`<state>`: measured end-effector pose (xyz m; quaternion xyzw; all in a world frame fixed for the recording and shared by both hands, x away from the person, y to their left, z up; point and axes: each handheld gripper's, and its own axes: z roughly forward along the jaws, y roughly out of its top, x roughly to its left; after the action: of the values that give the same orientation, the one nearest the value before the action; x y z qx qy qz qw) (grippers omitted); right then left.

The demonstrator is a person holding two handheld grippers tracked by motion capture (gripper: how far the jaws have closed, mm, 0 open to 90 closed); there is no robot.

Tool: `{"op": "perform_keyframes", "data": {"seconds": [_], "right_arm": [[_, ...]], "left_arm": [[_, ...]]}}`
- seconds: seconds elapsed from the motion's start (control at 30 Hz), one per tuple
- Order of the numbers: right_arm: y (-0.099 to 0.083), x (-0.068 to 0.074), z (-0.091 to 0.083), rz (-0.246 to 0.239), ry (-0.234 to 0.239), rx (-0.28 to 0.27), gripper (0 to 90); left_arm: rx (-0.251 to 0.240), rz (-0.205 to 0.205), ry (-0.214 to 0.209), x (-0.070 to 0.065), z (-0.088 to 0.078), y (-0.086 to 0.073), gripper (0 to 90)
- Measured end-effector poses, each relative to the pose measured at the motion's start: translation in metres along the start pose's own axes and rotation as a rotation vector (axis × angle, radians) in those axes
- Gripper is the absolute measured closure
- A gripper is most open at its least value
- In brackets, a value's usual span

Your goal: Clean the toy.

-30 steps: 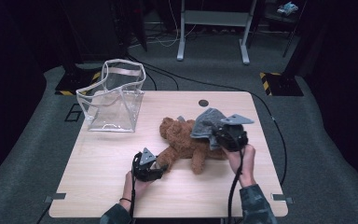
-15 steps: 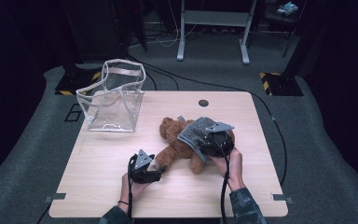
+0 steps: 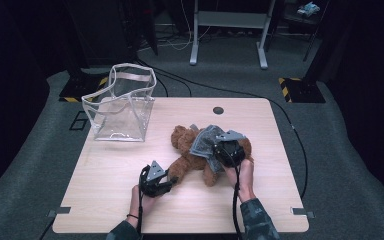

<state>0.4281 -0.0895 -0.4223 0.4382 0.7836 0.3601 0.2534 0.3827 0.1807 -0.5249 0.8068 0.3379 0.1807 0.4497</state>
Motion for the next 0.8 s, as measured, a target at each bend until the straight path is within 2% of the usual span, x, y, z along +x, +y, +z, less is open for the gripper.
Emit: {"op": "perform_keyframes", "data": {"seconds": [0.1, 0.17, 0.23, 0.3, 0.37, 0.43, 0.5, 0.53, 0.6, 0.63, 0.67, 0.7, 0.77, 0.8], "right_arm": [[0.014, 0.021, -0.008, -0.073, 0.037, -0.063, 79.6], [0.022, 0.035, -0.006, -0.120, 0.062, -0.078, 79.6], [0.029, 0.052, 0.001, -0.170, 0.075, -0.062, 79.6], [0.032, 0.068, 0.015, -0.221, 0.070, -0.027, 79.7], [0.030, 0.076, 0.028, -0.241, 0.043, 0.017, 80.0], [0.026, 0.072, 0.035, -0.228, 0.034, 0.020, 80.7], [0.024, 0.064, 0.033, -0.186, 0.021, 0.018, 80.9], [0.024, 0.061, 0.031, -0.184, 0.015, 0.018, 81.0], [0.022, 0.053, 0.025, -0.175, -0.020, 0.023, 81.1], [0.021, 0.048, 0.023, -0.167, -0.061, 0.022, 81.1], [0.020, 0.043, 0.021, -0.165, -0.076, 0.026, 81.1], [0.019, 0.038, 0.019, -0.144, -0.093, 0.028, 81.1], [0.017, 0.030, 0.016, -0.103, -0.098, 0.025, 81.0], [0.017, 0.028, 0.013, -0.104, -0.084, 0.016, 81.0]], "left_arm": [[-0.003, 0.006, 0.005, 0.000, 0.000, 0.000, 58.9], [-0.001, -0.002, -0.002, -0.001, 0.000, 0.000, 59.5], [0.010, 0.007, -0.005, -0.001, 0.000, 0.000, 61.1], [0.009, 0.017, 0.004, -0.001, 0.001, 0.000, 64.8], [0.011, 0.008, 0.000, 0.000, 0.001, 0.000, 67.5], [0.019, 0.006, 0.003, 0.001, 0.001, 0.000, 69.3], [0.016, 0.006, 0.010, 0.001, 0.001, 0.000, 70.5], [0.022, 0.005, 0.005, 0.001, 0.001, 0.000, 70.8], [0.023, 0.007, 0.006, 0.002, 0.001, 0.000, 71.0], [0.025, 0.009, 0.006, 0.002, 0.001, 0.000, 71.0], [0.020, 0.008, 0.008, 0.002, 0.001, 0.000, 71.0], [0.019, 0.005, 0.006, 0.001, 0.001, 0.000, 70.9], [0.025, 0.009, 0.001, 0.002, 0.000, 0.000, 70.6], [0.023, 0.008, 0.005, 0.002, 0.001, 0.000, 70.4]]}}
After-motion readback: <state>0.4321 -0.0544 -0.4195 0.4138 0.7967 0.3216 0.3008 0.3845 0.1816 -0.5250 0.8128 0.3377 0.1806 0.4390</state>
